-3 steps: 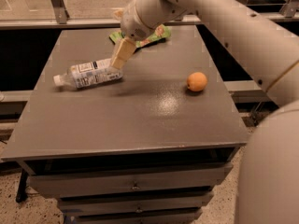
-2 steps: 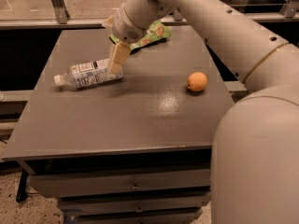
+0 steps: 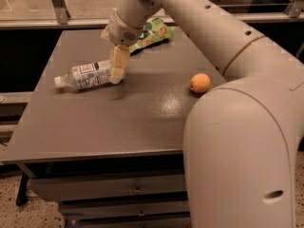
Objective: Pick blue plastic bottle
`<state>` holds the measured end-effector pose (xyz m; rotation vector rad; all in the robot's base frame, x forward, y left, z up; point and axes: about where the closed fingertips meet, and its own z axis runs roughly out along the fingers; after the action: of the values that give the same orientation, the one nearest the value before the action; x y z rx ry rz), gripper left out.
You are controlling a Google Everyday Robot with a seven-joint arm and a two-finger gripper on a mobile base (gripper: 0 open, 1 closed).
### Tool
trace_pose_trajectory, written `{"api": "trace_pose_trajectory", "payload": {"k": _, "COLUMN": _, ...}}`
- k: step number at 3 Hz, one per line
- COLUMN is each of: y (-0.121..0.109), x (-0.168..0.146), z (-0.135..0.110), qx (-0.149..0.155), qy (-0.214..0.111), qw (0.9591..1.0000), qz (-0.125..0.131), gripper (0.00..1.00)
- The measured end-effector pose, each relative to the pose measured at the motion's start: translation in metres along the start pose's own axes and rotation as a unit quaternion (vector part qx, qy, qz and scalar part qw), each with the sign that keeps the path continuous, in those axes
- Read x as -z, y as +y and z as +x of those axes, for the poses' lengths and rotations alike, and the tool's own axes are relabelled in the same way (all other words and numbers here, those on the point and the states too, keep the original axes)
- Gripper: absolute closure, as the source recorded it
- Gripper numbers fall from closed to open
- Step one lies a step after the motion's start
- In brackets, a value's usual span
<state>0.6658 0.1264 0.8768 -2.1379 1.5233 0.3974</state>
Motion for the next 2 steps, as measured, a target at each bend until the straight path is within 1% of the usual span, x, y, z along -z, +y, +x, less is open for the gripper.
{"api": "trace_pose_trajectory", "payload": {"k": 1, "y": 0.000, "x": -0.007, "z": -0.001, "qx": -0.010, "qy": 0.028, "qw": 0.9995, "qz": -0.013, "gripper": 0.00}}
{"api": "trace_pose_trajectory", "payload": {"k": 2, "y": 0.002, "x": -0.020, "z": -0.004, "qx": -0.030, "qy": 0.036, "qw": 0.9988, "qz": -0.017, "gripper": 0.00}}
